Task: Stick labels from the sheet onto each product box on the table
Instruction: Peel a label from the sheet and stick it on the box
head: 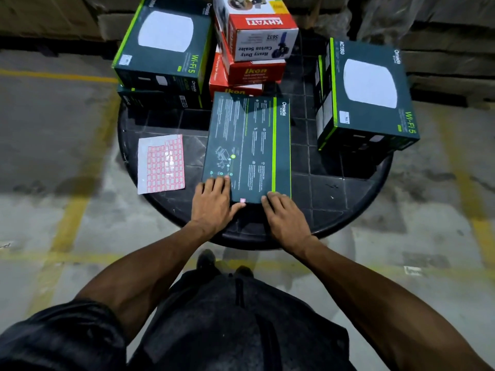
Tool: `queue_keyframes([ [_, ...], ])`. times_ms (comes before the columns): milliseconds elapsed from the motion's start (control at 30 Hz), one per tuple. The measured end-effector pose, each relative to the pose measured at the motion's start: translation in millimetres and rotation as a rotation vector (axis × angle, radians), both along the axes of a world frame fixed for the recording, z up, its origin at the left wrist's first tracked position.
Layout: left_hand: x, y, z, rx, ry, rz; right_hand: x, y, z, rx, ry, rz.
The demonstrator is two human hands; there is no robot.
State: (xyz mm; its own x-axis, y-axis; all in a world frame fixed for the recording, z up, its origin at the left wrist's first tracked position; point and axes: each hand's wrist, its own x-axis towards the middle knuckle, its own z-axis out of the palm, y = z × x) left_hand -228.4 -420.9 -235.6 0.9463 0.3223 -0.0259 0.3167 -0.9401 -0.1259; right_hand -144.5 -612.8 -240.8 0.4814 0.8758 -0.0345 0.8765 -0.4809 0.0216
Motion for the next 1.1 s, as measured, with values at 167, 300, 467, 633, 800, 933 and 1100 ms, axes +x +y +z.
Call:
queue_keyframes([
  [167, 1, 1, -6, 0.044, -0.016, -0.027, 0, -2, -1, -0.060, -0.020, 0.016],
  [300, 0, 2, -9, 0.025, -0.045, -0.038, 0, -4, -2, -0.107, -0.028, 0.022],
  [467, 0, -1, -8, 0.012, -0.080, -0.005, 0, -5, -3, -0.102, -0.026, 0.019],
  [633, 1, -3, -10, 0.032, -0.088, 0.009, 0, -6, -3, -0.079, -0.027, 0.024],
  [800, 0, -1, -12, 0.019, -0.111, -0.023, 0, -5, -4, -0.058, -0.039, 0.023],
  [933, 1, -3, -9, 0.019, -0.142, 0.006, 0, -6, -4, -0.048, -0.044, 0.018],
  [1100, 4, -2, -13, 0.076, -0.105, -0.041, 0, -6, -4, -0.058, -0.032, 0.013],
])
